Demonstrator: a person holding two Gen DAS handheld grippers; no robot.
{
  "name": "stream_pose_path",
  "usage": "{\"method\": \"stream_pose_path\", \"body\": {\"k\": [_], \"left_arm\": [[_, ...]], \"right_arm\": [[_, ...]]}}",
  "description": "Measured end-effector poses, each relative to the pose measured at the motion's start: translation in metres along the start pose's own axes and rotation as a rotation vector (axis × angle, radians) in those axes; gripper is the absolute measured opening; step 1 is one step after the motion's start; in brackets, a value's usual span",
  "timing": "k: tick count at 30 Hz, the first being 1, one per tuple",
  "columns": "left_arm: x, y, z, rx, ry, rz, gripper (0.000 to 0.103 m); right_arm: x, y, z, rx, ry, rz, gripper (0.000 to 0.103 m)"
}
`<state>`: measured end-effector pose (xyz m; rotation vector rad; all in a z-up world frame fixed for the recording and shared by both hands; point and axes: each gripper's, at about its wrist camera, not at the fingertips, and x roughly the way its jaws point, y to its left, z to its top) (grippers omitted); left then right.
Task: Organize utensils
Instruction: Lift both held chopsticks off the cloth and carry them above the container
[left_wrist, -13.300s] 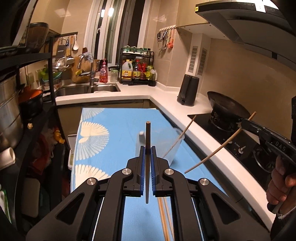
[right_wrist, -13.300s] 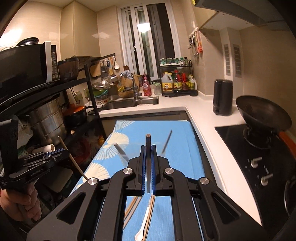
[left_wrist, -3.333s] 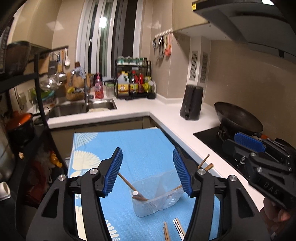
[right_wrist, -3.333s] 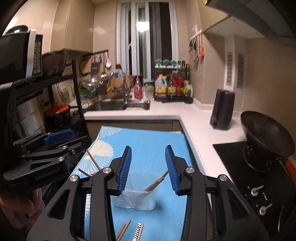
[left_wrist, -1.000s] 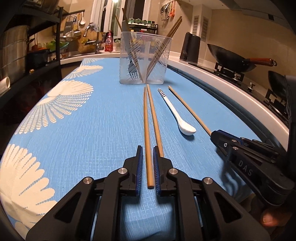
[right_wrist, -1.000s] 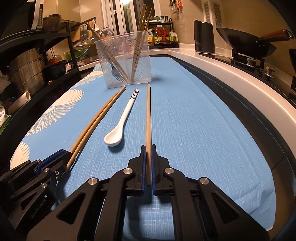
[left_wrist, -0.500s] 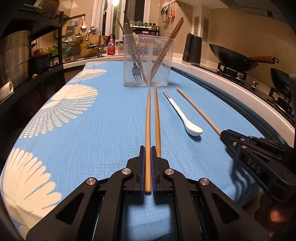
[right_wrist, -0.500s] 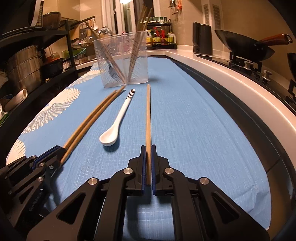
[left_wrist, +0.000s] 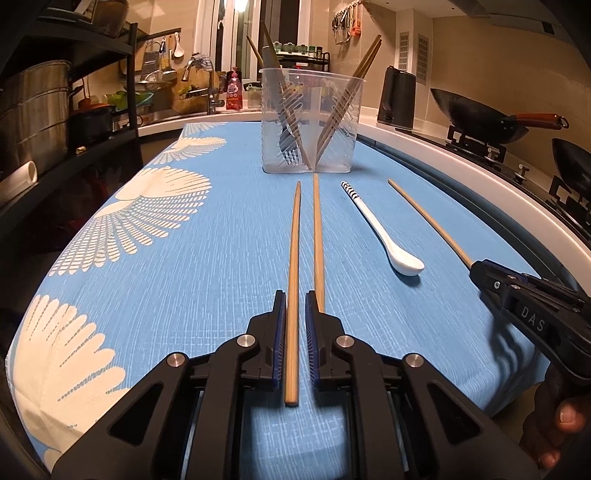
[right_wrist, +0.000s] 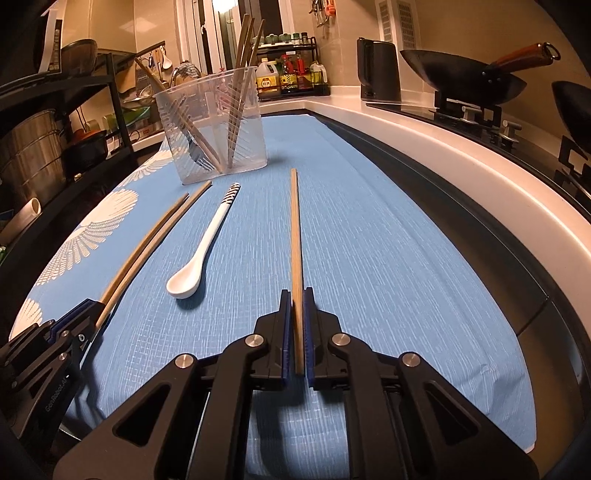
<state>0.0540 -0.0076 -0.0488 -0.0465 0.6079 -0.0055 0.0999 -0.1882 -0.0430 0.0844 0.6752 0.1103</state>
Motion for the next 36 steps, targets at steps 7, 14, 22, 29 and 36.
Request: {"method": "stream_pose_path", "body": {"k": [7, 14, 22, 29, 36], "left_arm": [[0.0025, -0.0028, -0.0001, 0.020, -0.020, 0.008, 0.011], [-0.0018, 0.0058, -0.0025, -0.001, -0.028, 0.028, 0.006], [-0.0013, 0.0040, -0.0025, 0.011, -0.038, 0.030, 0.006], [-0.0012, 0.0035, -0.0043, 0.019, -0.055, 0.027, 0.006], [-0.0014, 0.0059, -0.0042, 0.024, -0.059, 0.008, 0.006]], "right_arm": [[0.0020, 0.0018, 0.0001, -0.014, -0.005, 0.008, 0.010], [0.0008, -0.0011, -0.0009, -0.002, -0.012, 0.017, 0.006], [0.0018, 0.0003, -0.0010, -0.013, -0.015, 0.012, 0.006], [0.0021, 0.0009, -0.0012, -0.023, -0.019, 0.010, 0.007], [0.0025, 0.0016, 0.0015, -0.026, -0.003, 0.020, 0.006]]}}
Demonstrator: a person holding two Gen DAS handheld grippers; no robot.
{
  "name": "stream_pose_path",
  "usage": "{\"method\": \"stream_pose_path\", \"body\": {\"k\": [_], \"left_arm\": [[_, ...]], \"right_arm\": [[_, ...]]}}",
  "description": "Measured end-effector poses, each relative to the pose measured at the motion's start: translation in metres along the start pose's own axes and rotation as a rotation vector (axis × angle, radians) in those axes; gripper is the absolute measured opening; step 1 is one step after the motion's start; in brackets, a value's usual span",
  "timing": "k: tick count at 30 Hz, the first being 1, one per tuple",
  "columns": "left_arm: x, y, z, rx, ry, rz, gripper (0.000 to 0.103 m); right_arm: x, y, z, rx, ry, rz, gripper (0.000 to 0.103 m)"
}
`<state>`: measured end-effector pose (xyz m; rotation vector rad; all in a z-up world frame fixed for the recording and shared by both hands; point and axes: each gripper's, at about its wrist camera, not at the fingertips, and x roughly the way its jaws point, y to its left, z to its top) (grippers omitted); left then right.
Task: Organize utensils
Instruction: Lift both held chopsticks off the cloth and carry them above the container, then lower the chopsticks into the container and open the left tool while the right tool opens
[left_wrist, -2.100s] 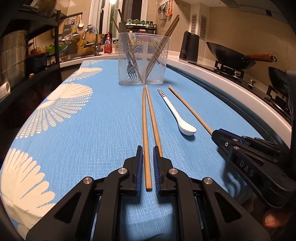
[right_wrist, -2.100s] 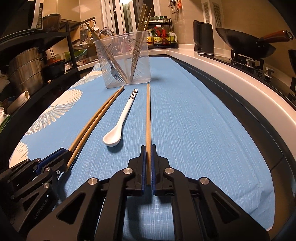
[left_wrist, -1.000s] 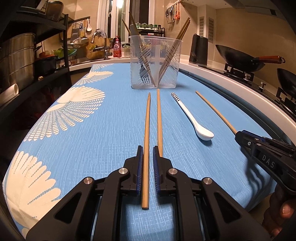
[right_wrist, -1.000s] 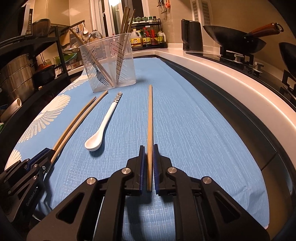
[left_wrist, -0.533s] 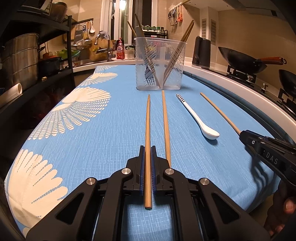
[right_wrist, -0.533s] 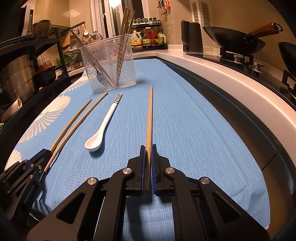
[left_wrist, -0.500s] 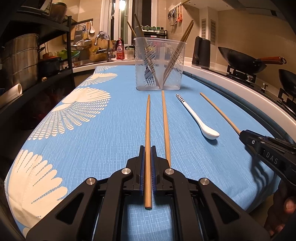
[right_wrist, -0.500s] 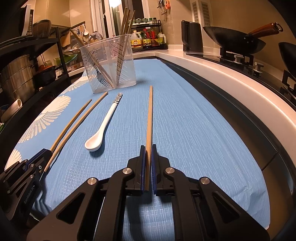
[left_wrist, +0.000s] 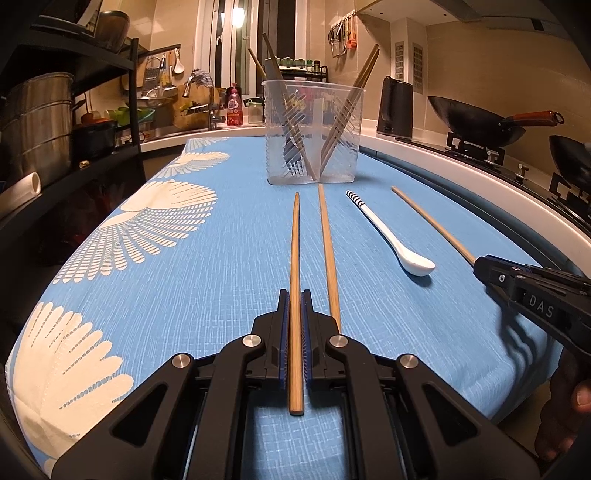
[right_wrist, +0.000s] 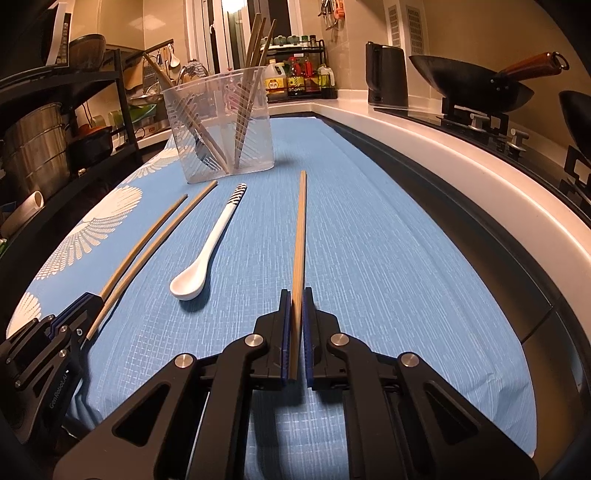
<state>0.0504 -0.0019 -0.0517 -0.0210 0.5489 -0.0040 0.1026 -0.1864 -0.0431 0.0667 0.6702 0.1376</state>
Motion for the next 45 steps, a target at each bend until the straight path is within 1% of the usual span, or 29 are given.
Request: {"method": "stream_pose_path", "body": {"k": [3, 5, 21, 28, 31, 35, 38, 45], "left_arm": [[0.000, 0.002, 0.003, -0.011, 0.018, -0.012, 0.006], [-0.002, 0.003, 0.006, -0.015, 0.016, -0.018, 0.006], [-0.047, 0.000, 0.051, 0.014, -0.119, -0.048, 0.006], [-0.060, 0.010, 0.085, -0.006, -0.168, -0.087, 0.006], [-0.062, 0.016, 0.102, -0.029, -0.170, -0.126, 0.006], [-0.063, 0.025, 0.125, -0.038, -0.169, -0.154, 0.006], [-0.061, 0.029, 0.143, -0.034, -0.160, -0.153, 0.006], [-0.060, 0.035, 0.175, -0.032, -0.095, -0.164, 0.006]], "right_arm": [[-0.002, -0.002, 0.004, 0.015, 0.003, 0.012, 0.006], [-0.007, -0.001, 0.007, 0.012, -0.009, 0.015, 0.006], [-0.065, 0.008, 0.043, -0.017, -0.139, 0.030, 0.006], [-0.087, 0.001, 0.072, -0.002, -0.205, 0.038, 0.006], [-0.093, 0.001, 0.085, -0.004, -0.229, 0.047, 0.006], [-0.101, 0.004, 0.104, -0.005, -0.261, 0.062, 0.006], [-0.105, 0.010, 0.118, -0.015, -0.277, 0.074, 0.006], [-0.116, 0.022, 0.153, -0.046, -0.281, 0.109, 0.006]]}}
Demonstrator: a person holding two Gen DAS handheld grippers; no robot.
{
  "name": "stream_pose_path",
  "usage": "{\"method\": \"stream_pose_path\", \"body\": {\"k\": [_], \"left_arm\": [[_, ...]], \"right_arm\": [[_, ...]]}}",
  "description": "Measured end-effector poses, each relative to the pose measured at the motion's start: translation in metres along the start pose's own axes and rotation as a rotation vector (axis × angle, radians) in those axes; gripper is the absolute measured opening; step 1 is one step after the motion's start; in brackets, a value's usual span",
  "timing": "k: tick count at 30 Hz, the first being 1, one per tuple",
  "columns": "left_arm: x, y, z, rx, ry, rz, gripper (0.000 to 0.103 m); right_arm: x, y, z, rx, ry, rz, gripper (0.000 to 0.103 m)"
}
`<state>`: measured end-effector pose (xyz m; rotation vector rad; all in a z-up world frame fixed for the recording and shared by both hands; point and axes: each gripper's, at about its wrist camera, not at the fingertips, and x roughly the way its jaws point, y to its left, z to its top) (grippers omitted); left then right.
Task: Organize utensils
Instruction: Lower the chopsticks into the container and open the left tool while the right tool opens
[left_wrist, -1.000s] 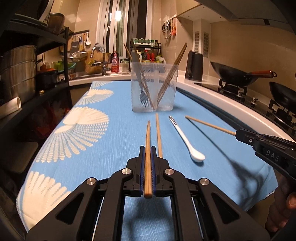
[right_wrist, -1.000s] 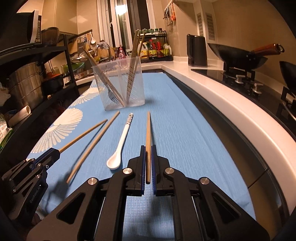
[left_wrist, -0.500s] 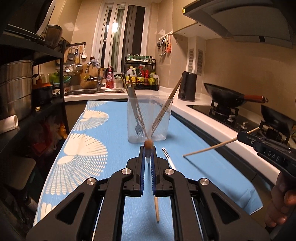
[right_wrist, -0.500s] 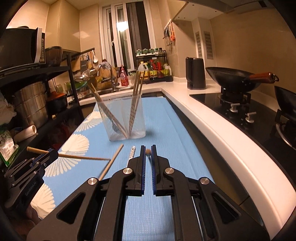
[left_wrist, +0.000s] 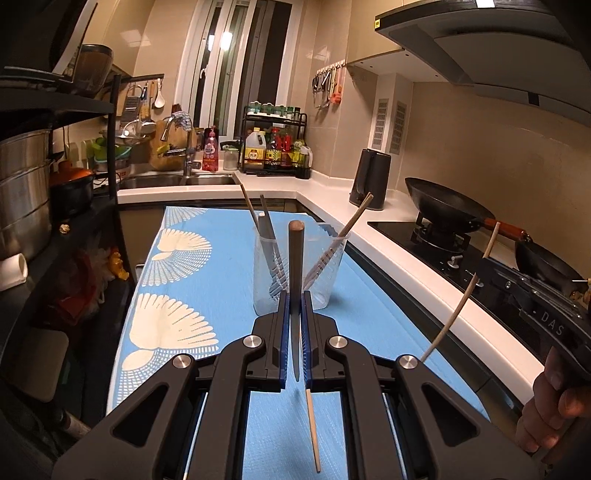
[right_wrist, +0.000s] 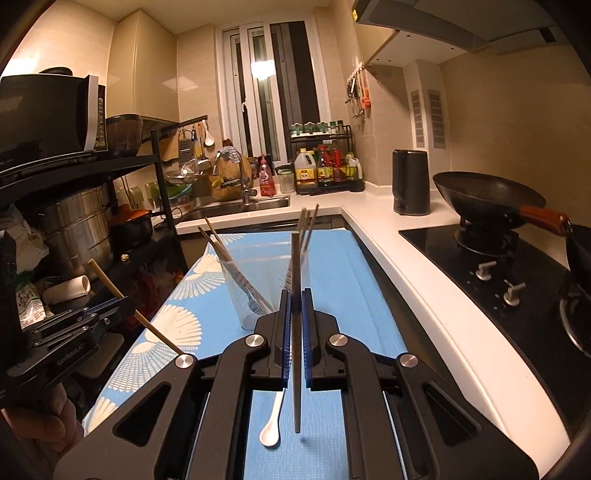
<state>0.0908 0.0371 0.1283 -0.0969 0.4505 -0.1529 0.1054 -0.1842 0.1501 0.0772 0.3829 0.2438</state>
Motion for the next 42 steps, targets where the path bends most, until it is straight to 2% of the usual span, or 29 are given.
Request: {"method": "stream_pose_path", "body": {"k": [9, 14, 18, 24, 26, 30, 37, 42], "left_arm": [[0.012, 0.000, 0.050, 0.005, 0.108, -0.053, 0.006], [0.020, -0.003, 0.089, 0.030, 0.122, -0.077, 0.006], [0.029, -0.004, 0.128, 0.045, 0.091, -0.097, 0.006], [0.050, 0.001, 0.178, 0.073, -0.009, -0.060, 0.006], [0.065, 0.006, 0.187, 0.055, -0.009, -0.067, 0.006], [0.107, 0.016, 0.185, 0.020, 0.044, -0.069, 0.006], [0.172, 0.026, 0.148, -0.026, 0.203, -0.094, 0.006], [0.195, 0.017, 0.123, 0.014, 0.284, -0.102, 0.006]], "right_arm": [[0.012, 0.010, 0.058, -0.010, -0.017, 0.060, 0.006], [0.028, 0.019, 0.089, -0.039, -0.043, 0.097, 0.006], [0.048, 0.026, 0.118, -0.066, -0.066, 0.106, 0.006], [0.081, 0.028, 0.166, -0.073, -0.123, 0.093, 0.006], [0.096, 0.029, 0.177, -0.075, -0.145, 0.085, 0.006], [0.137, 0.031, 0.176, -0.083, -0.102, 0.083, 0.006], [0.197, 0.034, 0.136, -0.109, 0.026, 0.079, 0.006], [0.218, 0.030, 0.117, -0.093, 0.093, 0.084, 0.006]]}}
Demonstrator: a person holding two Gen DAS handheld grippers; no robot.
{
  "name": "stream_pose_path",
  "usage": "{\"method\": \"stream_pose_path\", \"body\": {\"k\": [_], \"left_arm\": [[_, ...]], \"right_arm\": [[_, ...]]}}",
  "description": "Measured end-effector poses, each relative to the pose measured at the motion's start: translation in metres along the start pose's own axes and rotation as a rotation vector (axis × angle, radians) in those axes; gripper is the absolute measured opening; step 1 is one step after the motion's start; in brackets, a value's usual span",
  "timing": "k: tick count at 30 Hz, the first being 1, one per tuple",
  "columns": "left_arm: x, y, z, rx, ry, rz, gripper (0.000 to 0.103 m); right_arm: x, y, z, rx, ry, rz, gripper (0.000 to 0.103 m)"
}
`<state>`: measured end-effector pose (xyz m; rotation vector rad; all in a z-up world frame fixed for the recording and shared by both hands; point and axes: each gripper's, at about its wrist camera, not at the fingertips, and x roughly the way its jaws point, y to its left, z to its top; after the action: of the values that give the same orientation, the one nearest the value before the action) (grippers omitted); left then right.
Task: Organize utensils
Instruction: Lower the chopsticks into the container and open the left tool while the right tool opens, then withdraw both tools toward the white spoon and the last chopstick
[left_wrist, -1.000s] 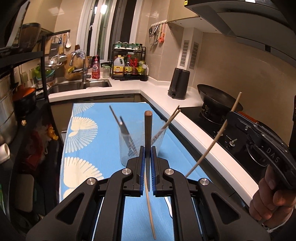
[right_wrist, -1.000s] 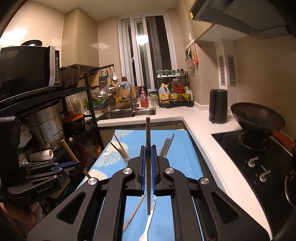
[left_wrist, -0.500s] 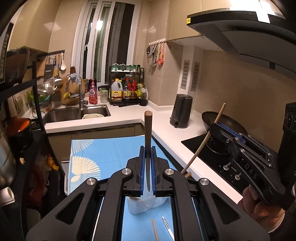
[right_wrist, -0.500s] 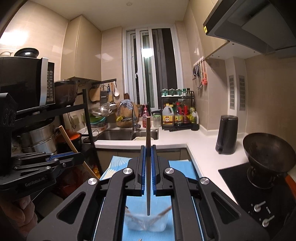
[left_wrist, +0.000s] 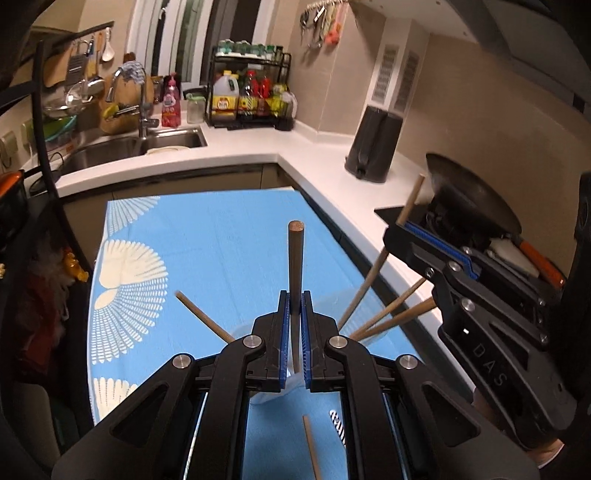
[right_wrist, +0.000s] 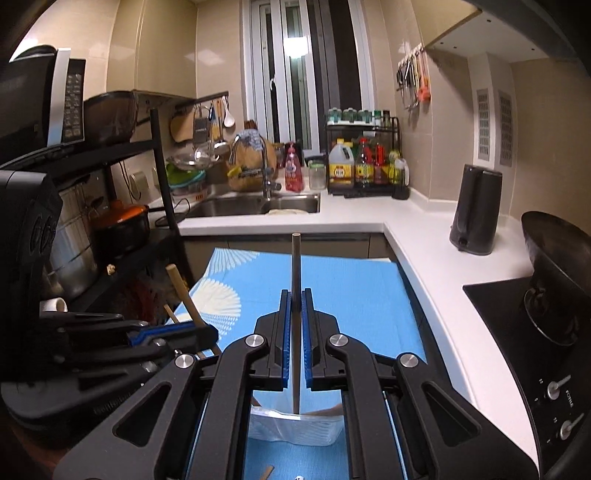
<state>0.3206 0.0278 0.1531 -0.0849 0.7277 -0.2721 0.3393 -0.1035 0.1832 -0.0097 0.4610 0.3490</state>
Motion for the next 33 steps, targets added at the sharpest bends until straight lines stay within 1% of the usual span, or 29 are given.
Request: {"method": "stream_pose_path", "body": {"k": [1, 2, 3, 4, 8, 11, 13, 19, 24, 29, 31, 32, 33], "left_arm": [[0.002, 0.000, -0.001, 0.006, 0.005, 0.006, 0.012], [0.002, 0.000, -0.002, 0.012, 0.008, 0.013, 0.019], [0.001, 0.001, -0.003, 0.013, 0.001, 0.029, 0.037], [-0.002, 0.001, -0.002, 0.012, -0.013, 0.045, 0.043], [-0.027, 0.000, 0.004, 0.022, -0.082, 0.076, 0.044], [-0.052, -0.009, 0.003, 0.046, -0.150, 0.127, 0.044], [-0.066, -0.017, -0.001, 0.061, -0.184, 0.157, 0.044], [-0.099, -0.041, -0.024, 0.071, -0.238, 0.184, 0.044], [-0.118, -0.054, -0.051, 0.057, -0.257, 0.174, 0.044], [-0.124, -0.059, -0.088, 0.040, -0.255, 0.168, 0.044], [-0.124, -0.055, -0.109, 0.025, -0.251, 0.166, 0.043], [-0.124, -0.053, -0.119, 0.024, -0.249, 0.164, 0.042], [-0.122, -0.051, -0.132, 0.029, -0.247, 0.161, 0.037]], "right_arm": [[0.002, 0.000, -0.001, 0.002, 0.010, -0.001, 0.009], [0.004, -0.001, -0.002, 0.004, 0.023, -0.004, 0.018], [0.005, -0.003, -0.002, 0.011, 0.031, -0.009, 0.025], [0.003, -0.005, -0.001, 0.020, 0.029, -0.014, 0.035], [-0.014, -0.011, 0.006, 0.026, 0.006, -0.028, 0.036], [-0.037, -0.012, 0.012, 0.021, -0.038, -0.041, 0.036], [-0.055, -0.013, 0.014, 0.026, -0.069, -0.044, 0.036], [-0.112, -0.008, 0.009, 0.004, -0.148, -0.064, 0.036], [-0.151, -0.008, -0.012, 0.023, -0.171, -0.074, 0.036], [-0.170, -0.007, -0.044, 0.061, -0.153, -0.075, 0.036], [-0.172, -0.006, -0.060, 0.079, -0.135, -0.070, 0.034], [-0.173, -0.005, -0.070, 0.089, -0.124, -0.064, 0.029], [-0.173, -0.005, -0.081, 0.104, -0.110, -0.058, 0.025]]}}
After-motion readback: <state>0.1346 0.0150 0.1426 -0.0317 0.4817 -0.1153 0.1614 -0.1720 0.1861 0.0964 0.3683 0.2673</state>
